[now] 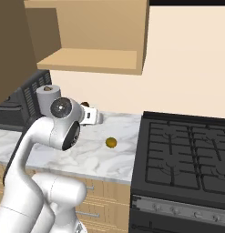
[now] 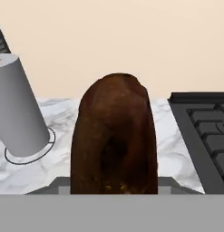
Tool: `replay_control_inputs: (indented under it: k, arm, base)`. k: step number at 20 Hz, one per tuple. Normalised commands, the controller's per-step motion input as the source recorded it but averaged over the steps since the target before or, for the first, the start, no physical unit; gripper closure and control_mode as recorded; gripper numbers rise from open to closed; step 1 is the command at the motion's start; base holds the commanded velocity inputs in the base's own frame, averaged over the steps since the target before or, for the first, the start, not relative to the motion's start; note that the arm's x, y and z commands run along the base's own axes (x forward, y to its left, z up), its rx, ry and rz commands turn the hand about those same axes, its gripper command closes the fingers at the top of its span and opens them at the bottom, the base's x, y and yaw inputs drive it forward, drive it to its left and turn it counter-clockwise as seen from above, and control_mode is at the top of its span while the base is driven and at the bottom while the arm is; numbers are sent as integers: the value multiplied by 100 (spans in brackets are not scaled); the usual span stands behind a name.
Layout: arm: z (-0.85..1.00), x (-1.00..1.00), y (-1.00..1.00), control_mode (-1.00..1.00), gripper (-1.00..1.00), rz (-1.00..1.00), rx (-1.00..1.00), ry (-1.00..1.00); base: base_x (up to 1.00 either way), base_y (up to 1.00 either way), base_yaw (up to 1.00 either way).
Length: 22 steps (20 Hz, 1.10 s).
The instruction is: Pick the orange, sweet potato from the counter and place them in the cabinet. Then close the cabinet.
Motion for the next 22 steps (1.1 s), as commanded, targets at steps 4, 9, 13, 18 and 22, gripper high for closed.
replay_control_inputs:
  k: [4,9,13,18,22]
  arm:
    - [100,-1,0,-100,100,2,0,0]
    - [100,-3,-2,-100,100,0,-2,0]
    - [100,24,-5,-100,100,0,-5,0]
    - [38,87,0,-100,100,0,-1,0]
    - [1,100,-8,-100,100,0,0,-7]
  base:
    - [0,0,0]
    - [0,0,0]
    - [0,0,0]
    - [0,0,0]
    - [0,0,0]
